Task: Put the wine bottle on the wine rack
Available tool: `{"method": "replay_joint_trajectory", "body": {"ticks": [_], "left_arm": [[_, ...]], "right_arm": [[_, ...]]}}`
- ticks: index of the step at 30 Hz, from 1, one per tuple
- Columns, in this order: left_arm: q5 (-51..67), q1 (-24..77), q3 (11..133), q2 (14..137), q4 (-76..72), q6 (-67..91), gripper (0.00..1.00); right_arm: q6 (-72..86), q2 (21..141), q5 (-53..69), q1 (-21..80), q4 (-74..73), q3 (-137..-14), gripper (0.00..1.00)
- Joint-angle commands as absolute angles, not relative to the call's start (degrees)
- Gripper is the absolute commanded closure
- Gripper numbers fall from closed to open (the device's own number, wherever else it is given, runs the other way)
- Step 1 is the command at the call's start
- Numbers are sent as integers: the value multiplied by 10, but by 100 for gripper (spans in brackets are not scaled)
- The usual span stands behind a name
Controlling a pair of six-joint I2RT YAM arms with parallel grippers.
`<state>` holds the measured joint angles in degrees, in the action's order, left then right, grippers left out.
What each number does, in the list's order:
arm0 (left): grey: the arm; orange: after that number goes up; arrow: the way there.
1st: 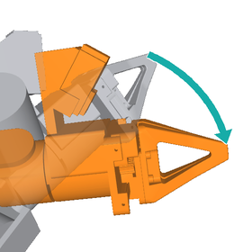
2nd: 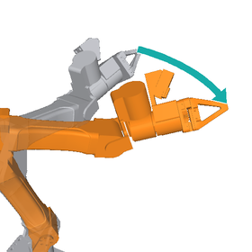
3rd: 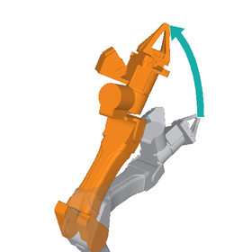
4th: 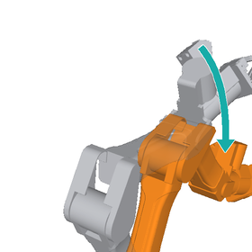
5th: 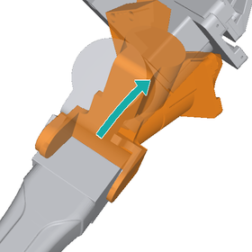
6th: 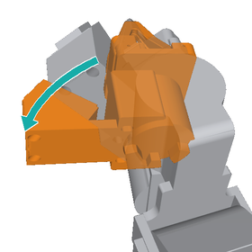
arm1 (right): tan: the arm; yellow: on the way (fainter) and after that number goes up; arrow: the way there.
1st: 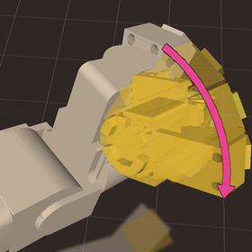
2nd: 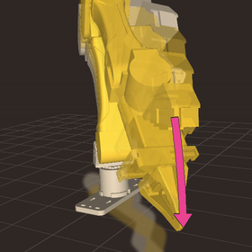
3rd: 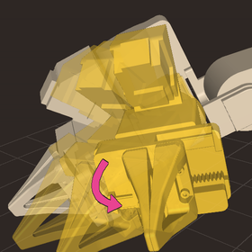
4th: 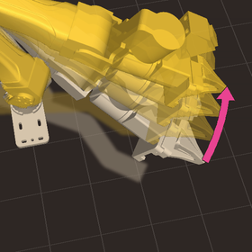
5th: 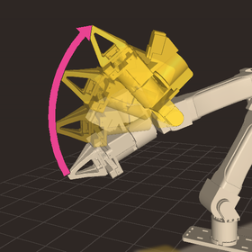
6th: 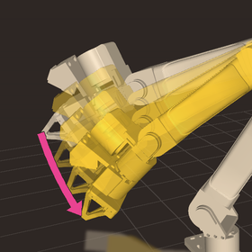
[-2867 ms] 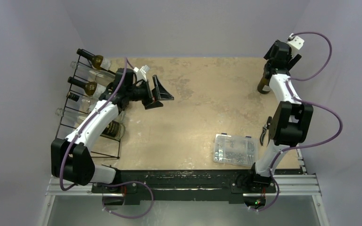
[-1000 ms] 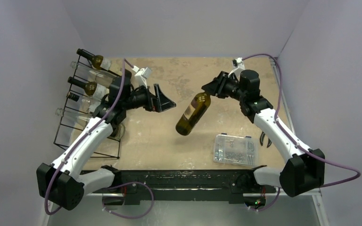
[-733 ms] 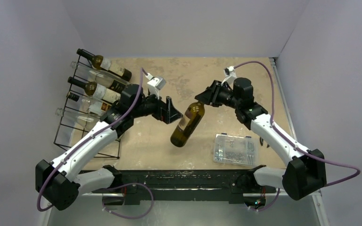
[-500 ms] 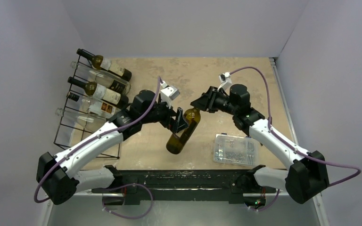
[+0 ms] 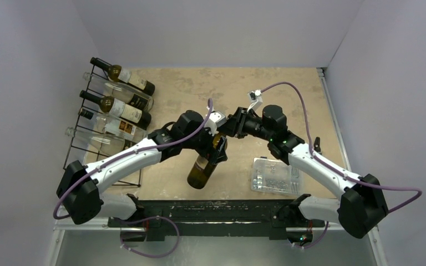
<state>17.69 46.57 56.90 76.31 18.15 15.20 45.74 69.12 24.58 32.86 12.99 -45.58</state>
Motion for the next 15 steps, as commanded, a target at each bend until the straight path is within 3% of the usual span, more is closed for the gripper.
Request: {"method": "replay_joint_trajectory", "body": {"ticks": [1, 9, 15], "left_arm": [[143, 471, 588, 757, 184, 116, 7], [113, 477, 568, 727, 178, 99, 7], [109, 477, 569, 717, 190, 63, 44]], "right_arm": [[497, 677, 241, 332, 209, -458, 100], [484, 668, 241, 332, 190, -464, 100], [482, 667, 249, 332, 190, -461, 100]]}}
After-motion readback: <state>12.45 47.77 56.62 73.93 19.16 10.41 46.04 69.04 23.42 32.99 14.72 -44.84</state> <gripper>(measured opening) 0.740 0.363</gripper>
